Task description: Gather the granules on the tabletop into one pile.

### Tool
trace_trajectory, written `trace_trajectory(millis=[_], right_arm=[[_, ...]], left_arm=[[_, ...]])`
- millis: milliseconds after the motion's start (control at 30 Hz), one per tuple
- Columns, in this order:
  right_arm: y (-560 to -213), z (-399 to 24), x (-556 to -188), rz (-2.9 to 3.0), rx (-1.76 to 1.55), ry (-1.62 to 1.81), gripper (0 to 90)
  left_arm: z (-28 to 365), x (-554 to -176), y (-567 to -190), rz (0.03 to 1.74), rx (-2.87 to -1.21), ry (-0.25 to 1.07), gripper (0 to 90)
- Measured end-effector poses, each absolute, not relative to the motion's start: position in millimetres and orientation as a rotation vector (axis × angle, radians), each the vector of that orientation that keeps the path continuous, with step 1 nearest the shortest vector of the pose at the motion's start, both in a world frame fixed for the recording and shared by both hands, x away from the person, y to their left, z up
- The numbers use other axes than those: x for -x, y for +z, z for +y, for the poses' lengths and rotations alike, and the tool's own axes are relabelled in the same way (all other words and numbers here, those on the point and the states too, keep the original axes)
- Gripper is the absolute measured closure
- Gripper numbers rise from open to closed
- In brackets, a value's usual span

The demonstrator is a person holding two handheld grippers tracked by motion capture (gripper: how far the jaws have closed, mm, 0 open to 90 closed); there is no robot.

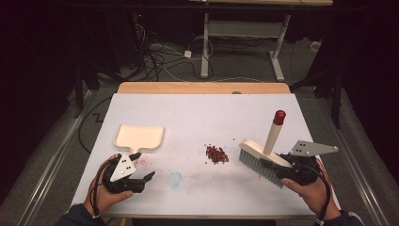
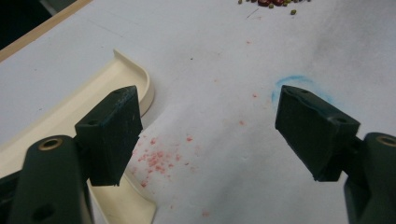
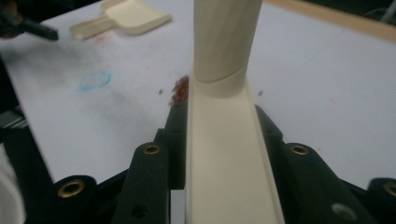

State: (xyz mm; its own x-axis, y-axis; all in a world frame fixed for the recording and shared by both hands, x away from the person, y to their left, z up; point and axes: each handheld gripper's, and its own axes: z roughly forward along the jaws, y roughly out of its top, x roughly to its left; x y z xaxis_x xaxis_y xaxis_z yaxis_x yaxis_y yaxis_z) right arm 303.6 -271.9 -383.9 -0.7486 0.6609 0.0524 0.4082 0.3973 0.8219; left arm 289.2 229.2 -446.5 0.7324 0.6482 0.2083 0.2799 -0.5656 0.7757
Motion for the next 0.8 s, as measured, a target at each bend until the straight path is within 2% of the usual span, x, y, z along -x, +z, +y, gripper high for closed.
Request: trace_trajectory(millis=[433,800], right_arm=[[-399.6,-283.1,-304.1,2.613,-0.954,1.198,66.7],[-406.4,-290.7,-344.0,2.662,-0.969,1.112,64.0]], left_arm=[[228.7,-289.4,-447.6,0.695,-2.189,0.628,22.0],[223.9,-290.5,-449.7,0.685,-2.204,0.615,22.0]])
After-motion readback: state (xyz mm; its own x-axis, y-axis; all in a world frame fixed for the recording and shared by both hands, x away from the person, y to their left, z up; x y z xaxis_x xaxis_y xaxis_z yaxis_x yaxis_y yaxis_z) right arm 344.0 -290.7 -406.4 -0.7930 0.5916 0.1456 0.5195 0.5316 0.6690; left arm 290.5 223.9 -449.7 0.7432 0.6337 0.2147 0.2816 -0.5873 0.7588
